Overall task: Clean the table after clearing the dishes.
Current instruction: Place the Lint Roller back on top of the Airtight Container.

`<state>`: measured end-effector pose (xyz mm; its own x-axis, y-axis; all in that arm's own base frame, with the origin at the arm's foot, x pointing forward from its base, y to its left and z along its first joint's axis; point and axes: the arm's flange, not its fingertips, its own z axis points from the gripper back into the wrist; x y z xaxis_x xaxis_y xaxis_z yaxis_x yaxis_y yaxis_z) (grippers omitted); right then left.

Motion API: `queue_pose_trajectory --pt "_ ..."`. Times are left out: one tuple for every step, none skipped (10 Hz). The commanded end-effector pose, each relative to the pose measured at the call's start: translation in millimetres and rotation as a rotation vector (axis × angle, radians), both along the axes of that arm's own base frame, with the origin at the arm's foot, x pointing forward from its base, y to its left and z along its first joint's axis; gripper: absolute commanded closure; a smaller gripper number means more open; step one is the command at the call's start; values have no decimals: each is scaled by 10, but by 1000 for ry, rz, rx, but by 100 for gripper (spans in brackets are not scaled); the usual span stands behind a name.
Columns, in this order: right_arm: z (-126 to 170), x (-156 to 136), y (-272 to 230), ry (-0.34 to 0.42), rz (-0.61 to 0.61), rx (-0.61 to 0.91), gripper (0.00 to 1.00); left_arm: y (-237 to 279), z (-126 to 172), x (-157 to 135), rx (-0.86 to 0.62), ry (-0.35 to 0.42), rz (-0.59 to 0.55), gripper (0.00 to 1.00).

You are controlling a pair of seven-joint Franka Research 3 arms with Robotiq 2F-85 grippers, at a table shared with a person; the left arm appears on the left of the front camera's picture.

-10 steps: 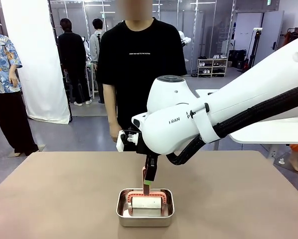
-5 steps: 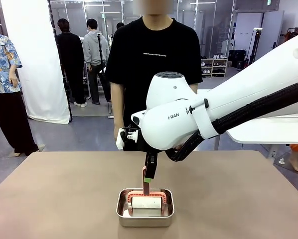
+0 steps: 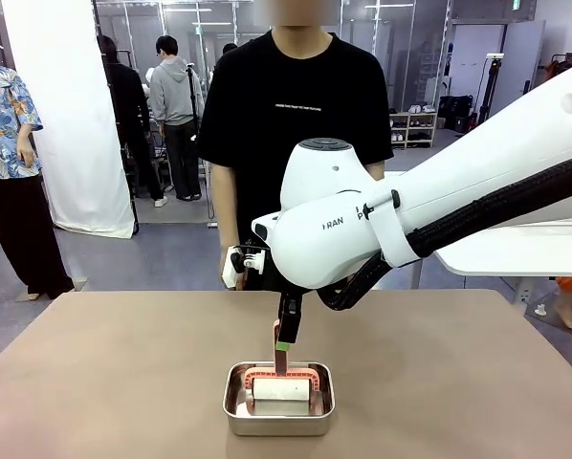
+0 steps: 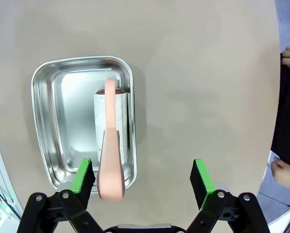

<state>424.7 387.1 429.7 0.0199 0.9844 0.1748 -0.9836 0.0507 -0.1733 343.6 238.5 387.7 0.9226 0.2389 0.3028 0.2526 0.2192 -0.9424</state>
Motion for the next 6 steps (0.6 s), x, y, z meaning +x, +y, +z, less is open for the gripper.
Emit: queue_pose_trajectory --pt "-22 -35 -8 -10 1 9 0 -5 25 -39 -1 -8 8 0" --pt "-22 -35 -8 -10 1 9 0 -5 25 -39 -1 -8 8 0" --pt "-22 -35 -8 -10 1 9 0 -5 25 -39 -1 -8 8 0" --pt "-22 -35 -8 -10 1 9 0 -5 25 -39 -1 -8 8 0" --pt "-22 -35 -8 -10 1 9 0 -5 25 -39 -1 -8 8 0" --pt "-22 -35 -8 -10 1 9 0 -5 25 -39 -1 -8 8 0"
